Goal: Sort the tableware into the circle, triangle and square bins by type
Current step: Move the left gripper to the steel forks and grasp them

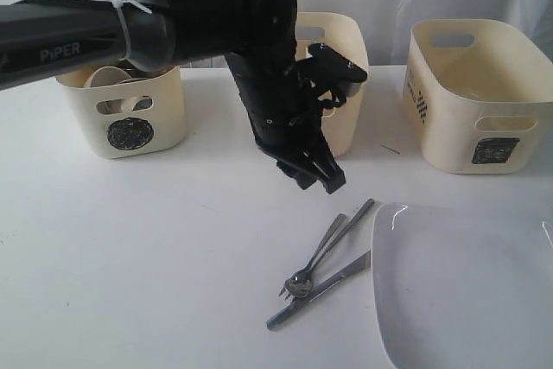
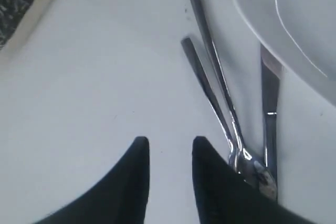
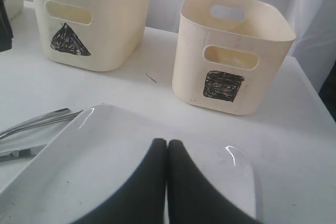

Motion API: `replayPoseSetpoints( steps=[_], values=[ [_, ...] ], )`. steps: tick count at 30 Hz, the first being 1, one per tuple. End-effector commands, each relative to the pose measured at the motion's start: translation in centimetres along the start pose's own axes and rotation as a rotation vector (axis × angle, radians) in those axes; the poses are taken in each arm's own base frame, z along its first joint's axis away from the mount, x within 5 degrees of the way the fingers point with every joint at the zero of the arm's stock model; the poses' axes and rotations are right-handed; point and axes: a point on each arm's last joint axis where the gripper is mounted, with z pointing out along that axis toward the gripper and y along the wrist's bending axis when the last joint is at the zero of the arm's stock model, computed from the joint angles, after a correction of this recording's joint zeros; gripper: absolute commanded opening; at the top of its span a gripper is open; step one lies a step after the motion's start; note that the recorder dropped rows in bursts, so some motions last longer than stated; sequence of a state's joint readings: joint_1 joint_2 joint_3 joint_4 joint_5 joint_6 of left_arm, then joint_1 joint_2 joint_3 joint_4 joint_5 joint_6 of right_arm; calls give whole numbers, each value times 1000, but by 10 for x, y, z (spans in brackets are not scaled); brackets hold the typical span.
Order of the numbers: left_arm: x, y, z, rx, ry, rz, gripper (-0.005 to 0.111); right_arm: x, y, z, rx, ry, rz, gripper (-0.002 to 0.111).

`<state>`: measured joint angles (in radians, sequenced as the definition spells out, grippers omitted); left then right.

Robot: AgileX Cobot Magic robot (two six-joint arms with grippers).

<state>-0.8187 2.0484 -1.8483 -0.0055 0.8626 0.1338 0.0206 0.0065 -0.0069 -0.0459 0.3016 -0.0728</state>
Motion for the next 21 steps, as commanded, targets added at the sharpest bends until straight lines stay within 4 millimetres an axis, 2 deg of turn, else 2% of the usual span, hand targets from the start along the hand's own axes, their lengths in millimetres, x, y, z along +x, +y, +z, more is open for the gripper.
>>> replayPoseSetpoints(
  steps=[1, 4, 9, 12, 21],
  values=[
    [-4, -24, 5, 40, -26, 59, 46, 1, 0, 0, -2, -8, -2, 0],
    [-7, -34, 15, 47, -29, 79, 53, 1, 0, 0, -2, -8, -2, 0],
    [-6, -46, 37, 65, 13, 100, 53, 1, 0, 0, -2, -8, -2, 0],
    [-5, -46, 49, 67, 25, 98, 53, 1, 0, 0, -2, -8, -2, 0],
    [-6, -45, 56, 59, 12, 99, 52, 1, 0, 0, -2, -8, -2, 0]
  ],
)
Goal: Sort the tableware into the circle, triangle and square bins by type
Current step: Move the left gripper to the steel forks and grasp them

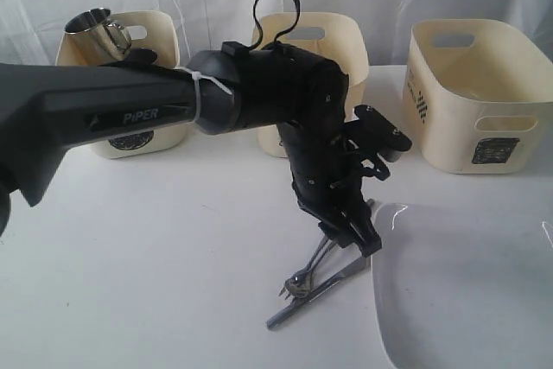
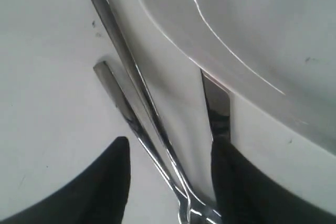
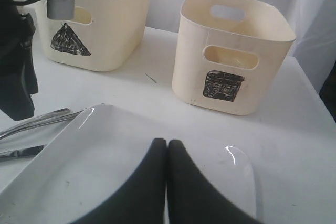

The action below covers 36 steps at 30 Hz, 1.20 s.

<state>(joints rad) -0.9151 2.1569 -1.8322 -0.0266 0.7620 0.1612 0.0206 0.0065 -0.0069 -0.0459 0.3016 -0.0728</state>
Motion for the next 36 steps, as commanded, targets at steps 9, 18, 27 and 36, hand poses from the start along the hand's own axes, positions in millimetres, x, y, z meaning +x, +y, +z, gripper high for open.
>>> replayPoseSetpoints(
  steps=[9, 18, 27, 36],
  values=[
    [3, -1, 13, -2, 22, -40, 52, 1, 0, 0, -2, -8, -2, 0],
    [6, 1, 29, -7, 45, -88, 52, 1, 0, 0, -2, -8, -2, 0],
    [6, 1, 32, -7, 46, -103, 52, 1, 0, 0, -2, -8, -2, 0],
    [7, 1, 32, -6, 52, -129, 52, 1, 0, 0, -2, -8, -2, 0]
  ],
)
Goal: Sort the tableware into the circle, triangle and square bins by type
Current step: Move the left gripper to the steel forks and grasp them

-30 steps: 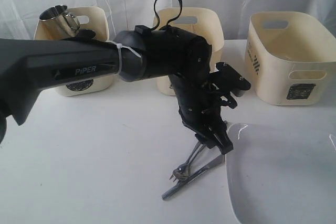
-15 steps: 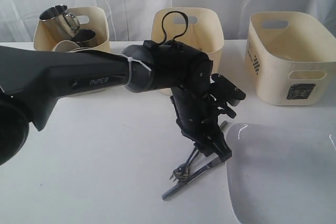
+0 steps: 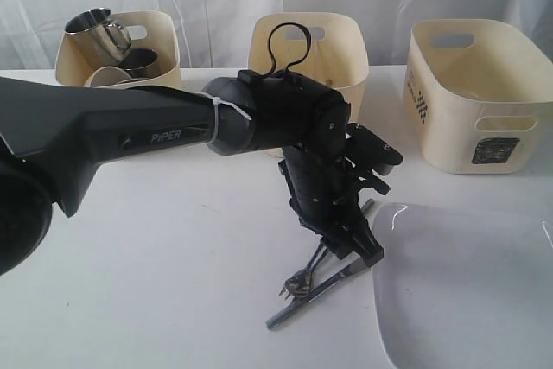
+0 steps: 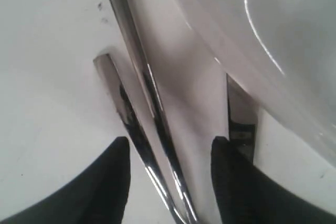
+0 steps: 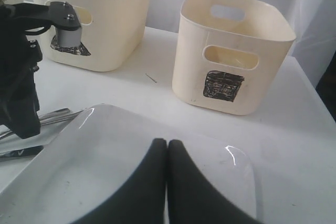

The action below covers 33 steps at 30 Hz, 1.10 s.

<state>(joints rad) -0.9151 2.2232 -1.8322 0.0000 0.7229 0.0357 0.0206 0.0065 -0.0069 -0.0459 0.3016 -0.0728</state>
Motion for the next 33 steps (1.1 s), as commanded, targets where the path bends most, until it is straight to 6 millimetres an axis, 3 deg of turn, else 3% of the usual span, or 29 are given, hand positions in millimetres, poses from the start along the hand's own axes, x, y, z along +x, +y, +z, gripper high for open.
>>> replayPoseSetpoints(
  steps=[1, 14, 33],
  values=[
    [3, -3, 1, 10, 23, -15, 52, 1, 0, 0, -2, -8, -2, 0],
    [2, -2, 2, -4, 13, -12, 52, 1, 0, 0, -2, -8, -2, 0],
    [9, 0, 25, -14, 78, -64, 51, 1, 0, 0, -2, -8, -2, 0]
  ],
)
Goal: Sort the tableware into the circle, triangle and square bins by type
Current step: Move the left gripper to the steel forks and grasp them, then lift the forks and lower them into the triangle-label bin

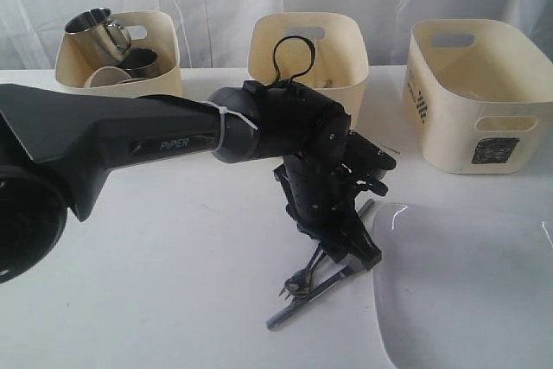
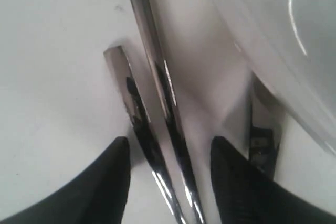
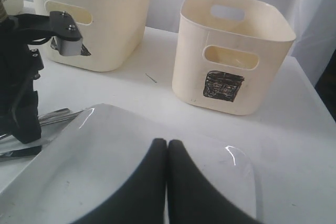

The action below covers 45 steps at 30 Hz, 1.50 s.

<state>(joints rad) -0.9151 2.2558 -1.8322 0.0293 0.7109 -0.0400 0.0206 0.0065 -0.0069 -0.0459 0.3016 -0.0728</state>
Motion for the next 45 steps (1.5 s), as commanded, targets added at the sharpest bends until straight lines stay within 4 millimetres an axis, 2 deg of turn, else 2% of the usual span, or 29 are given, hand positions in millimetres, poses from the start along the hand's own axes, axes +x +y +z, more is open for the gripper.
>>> replayPoseSetpoints(
  steps=[1, 3, 4, 5, 6, 8, 13, 20, 23, 29, 32, 37, 40, 45],
  values=[
    [6, -2, 10, 5, 57, -4, 49, 1, 0, 0, -2, -8, -2, 0],
    [8, -1, 9, -10, 76, 9, 35, 1, 0, 0, -2, -8, -2, 0],
    [11, 4, 8, -62, 105, 42, 22, 1, 0, 0, -2, -8, -2, 0],
    [12, 7, 7, -94, 118, 51, 18, 1, 0, 0, -2, -8, -2, 0],
    [14, 16, 3, -198, 147, 49, 9, 1, 0, 0, -2, -8, -2, 0],
    [16, 29, -4, -343, 173, 43, 4, 1, 0, 0, -2, -8, -2, 0],
    [10, 40, -40, -411, 102, 27, 4, 1, 0, 0, -2, -8, -2, 0],
    [5, 35, -92, -377, -15, -18, 3, 1, 0, 0, -2, -8, -2, 0],
    [0, 32, -114, -362, -116, -22, 3, 1, 0, 0, -2, -8, -2, 0],
    [-21, 26, -157, -348, -450, 26, 3, 1, 0, 0, -2, -8, -2, 0],
    [-34, 28, -169, -389, -586, 83, 3, 1, 0, 0, -2, -8, -2, 0],
    [-52, 37, -176, -515, -729, 182, 0, 1, 0, 0, -2, -8, -2, 0],
    [-58, 52, -173, -583, -762, 214, 0, 1, 0, 0, -2, -8, -2, 0],
    [-63, 85, -170, -571, -835, 100, 0, 1, 0, 0, -2, -8, -2, 0]
  ],
)
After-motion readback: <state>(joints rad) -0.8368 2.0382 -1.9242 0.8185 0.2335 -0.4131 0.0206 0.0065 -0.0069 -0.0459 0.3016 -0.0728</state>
